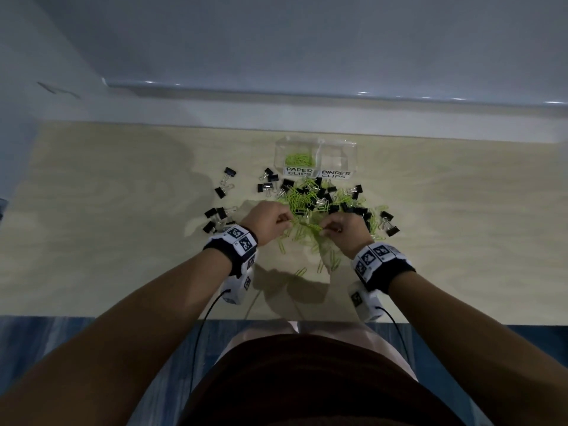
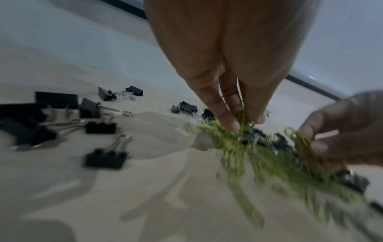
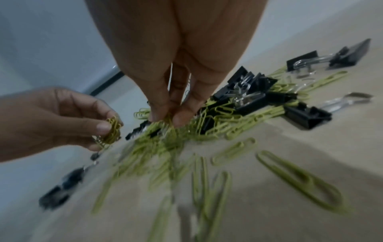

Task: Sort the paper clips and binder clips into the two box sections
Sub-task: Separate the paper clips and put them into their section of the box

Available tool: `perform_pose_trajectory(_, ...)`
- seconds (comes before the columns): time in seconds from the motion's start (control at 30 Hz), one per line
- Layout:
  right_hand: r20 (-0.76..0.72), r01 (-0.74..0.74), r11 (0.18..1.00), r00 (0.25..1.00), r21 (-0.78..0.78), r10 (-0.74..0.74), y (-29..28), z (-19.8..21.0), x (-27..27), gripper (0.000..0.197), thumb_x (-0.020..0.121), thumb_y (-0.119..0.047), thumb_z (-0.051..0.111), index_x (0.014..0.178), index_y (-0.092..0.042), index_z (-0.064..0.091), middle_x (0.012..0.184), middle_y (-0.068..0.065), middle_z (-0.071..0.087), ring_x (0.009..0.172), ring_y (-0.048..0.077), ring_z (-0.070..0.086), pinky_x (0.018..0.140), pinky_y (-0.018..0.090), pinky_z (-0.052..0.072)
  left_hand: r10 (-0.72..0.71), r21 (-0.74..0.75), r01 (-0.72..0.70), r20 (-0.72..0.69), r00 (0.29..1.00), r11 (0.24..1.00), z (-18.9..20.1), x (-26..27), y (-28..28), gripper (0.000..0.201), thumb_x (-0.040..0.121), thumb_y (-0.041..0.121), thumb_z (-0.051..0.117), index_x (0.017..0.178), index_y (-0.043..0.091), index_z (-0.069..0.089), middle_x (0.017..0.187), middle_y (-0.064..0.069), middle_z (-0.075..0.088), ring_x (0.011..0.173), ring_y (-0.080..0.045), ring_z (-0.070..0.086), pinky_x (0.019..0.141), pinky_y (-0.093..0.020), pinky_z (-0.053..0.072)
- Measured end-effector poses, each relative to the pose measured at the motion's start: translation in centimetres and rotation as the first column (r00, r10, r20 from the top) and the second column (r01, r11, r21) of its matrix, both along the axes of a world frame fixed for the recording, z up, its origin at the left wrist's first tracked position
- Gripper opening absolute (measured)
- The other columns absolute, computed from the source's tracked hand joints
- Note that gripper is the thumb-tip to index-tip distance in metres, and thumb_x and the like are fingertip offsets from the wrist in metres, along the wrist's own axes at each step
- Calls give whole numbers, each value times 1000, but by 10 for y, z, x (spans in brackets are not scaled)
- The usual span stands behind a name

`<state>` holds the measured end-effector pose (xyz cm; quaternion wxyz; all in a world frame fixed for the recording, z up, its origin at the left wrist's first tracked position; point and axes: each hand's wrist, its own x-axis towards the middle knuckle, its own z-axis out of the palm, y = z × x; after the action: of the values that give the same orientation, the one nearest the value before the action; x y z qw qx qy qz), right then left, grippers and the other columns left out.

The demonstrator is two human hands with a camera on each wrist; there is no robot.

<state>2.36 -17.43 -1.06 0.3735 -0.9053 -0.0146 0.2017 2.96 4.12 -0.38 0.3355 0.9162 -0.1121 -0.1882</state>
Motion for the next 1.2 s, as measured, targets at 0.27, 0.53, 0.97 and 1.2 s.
perform_pose_trajectory(0.27,56,189,961,977,203,-204,5,35,71,13,78,-8,72,77,-20,68,80,2,70,66,8,65,59,19,54,320,-197,-308,32,947,931,41,87,-26,12,88,18,61,95,10,65,95,-2,67,83,-14,63,73,-19,48)
perform_pose_trajectory(0.53,200,129,989,973,-66,-113,38,40,148,11,79,-9,70,82,-19,71,82,-2,71,75,11,65,77,24,56,327,-67,-324,50,944,944,25,140,-31,18,86,7,63,102,10,69,103,-5,70,94,-18,66,89,-25,50)
perform_pose_trajectory(0.97,51,-373,863,909,-341,413,23,17,69,16,88,-12,55,98,-11,68,102,4,62,89,22,59,79,35,53,60,201,-90,149,987,975,-27,62,-4,25,91,19,57,111,7,64,113,-9,58,103,-25,53,87,-35,44)
perform_pose_trajectory(1.2,40,-349,862,920,-367,390,31,4,53,39,83,-9,61,120,-20,59,117,5,53,107,27,54,85,37,49,179,139,-197,133,975,970,-32,61,-8,6,84,11,63,88,9,66,99,-7,61,92,-25,57,80,-31,45)
